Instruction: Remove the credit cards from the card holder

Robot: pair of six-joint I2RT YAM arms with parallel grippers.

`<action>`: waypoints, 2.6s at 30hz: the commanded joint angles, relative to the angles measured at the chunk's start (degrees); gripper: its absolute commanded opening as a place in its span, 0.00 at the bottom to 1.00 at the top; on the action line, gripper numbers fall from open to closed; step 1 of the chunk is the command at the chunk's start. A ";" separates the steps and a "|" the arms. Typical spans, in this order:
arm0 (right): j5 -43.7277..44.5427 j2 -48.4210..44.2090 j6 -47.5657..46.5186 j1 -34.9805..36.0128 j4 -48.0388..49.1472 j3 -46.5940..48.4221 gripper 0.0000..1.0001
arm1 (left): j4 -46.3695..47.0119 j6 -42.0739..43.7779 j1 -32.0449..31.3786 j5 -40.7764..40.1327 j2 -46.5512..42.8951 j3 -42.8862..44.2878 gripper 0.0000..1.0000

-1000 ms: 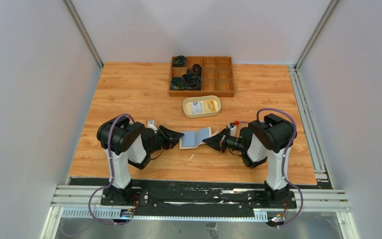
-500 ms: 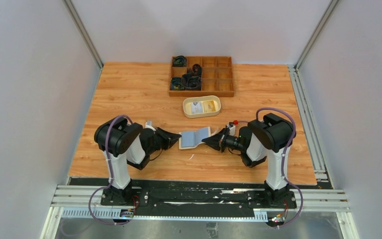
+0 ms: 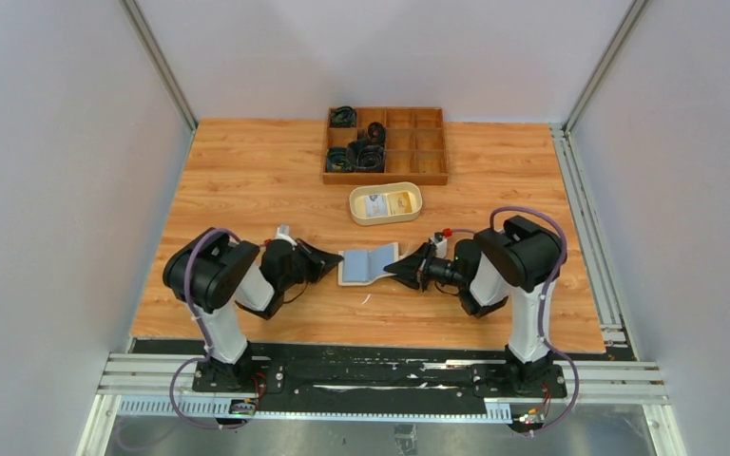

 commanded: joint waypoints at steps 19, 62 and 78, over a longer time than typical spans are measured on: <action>37.32 -27.01 -60.75 10.60 -107.51 45.82 0.75 | -32.68 20.59 -2.63 -5.28 -18.48 7.01 0.00; 48.96 -4.55 -65.57 28.82 -114.85 63.37 0.73 | -46.72 21.29 -3.56 -10.37 -26.93 10.52 0.00; 53.61 -2.53 -65.25 29.84 -114.70 60.03 0.73 | -50.32 20.33 -3.56 -12.66 -29.36 10.81 0.00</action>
